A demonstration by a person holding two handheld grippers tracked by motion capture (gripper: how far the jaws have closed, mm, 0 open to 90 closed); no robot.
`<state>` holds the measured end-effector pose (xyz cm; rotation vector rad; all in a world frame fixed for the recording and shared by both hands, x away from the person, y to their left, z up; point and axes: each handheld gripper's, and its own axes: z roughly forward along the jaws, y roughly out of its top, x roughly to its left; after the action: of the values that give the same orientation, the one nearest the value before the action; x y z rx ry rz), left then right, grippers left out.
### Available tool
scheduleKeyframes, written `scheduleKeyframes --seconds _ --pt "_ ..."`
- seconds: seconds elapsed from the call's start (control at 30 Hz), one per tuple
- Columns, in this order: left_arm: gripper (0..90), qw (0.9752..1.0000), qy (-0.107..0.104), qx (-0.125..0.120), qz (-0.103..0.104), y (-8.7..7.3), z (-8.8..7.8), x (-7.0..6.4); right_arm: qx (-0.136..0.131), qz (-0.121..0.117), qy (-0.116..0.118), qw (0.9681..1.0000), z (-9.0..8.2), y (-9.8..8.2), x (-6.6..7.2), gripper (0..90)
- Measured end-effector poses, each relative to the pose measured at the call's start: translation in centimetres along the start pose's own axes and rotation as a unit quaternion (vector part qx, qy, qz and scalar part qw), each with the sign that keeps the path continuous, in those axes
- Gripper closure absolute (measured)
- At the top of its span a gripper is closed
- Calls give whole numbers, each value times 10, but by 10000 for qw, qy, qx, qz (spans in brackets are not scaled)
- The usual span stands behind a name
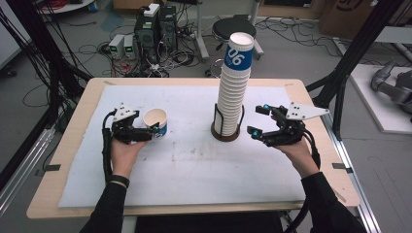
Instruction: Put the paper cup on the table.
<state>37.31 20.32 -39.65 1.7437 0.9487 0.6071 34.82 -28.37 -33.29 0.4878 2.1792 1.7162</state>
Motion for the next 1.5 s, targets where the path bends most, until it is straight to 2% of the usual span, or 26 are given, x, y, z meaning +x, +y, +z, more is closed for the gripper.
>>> scheduleKeyframes --seconds 0.17,0.23,0.3,0.37,0.53,0.67,0.97,1.13,1.5 --pt "74 9992 -168 -363 22 13 -18 0 30 66 21 10000 0 -1 -1 187" --pt "107 9982 -343 -497 60 17 -22 -1 36 98 46 9999 0 -1 -3 185" --pt "110 9971 -525 -544 75 21 -24 -3 32 165 45 9998 0 -1 -4 177" --pt "111 9965 -601 -577 110 24 -25 -5 16 224 52 9997 -1 -2 -6 177" --pt "110 9926 -983 -700 107 32 -25 -14 80 326 47 9994 -2 -2 -7 178" --pt "111 9901 -1171 -748 196 39 -23 -24 77 331 41 9994 -4 0 -8 178" --pt "110 9817 -1697 -794 332 56 -20 -46 91 317 130 9994 -7 1 -6 178" --pt "110 9783 -1882 -780 378 61 -17 -55 118 332 132 9993 -8 1 -6 178" --pt "110 9756 -2019 -738 455 66 -16 -62 124 298 131 9994 -11 1 -6 178"
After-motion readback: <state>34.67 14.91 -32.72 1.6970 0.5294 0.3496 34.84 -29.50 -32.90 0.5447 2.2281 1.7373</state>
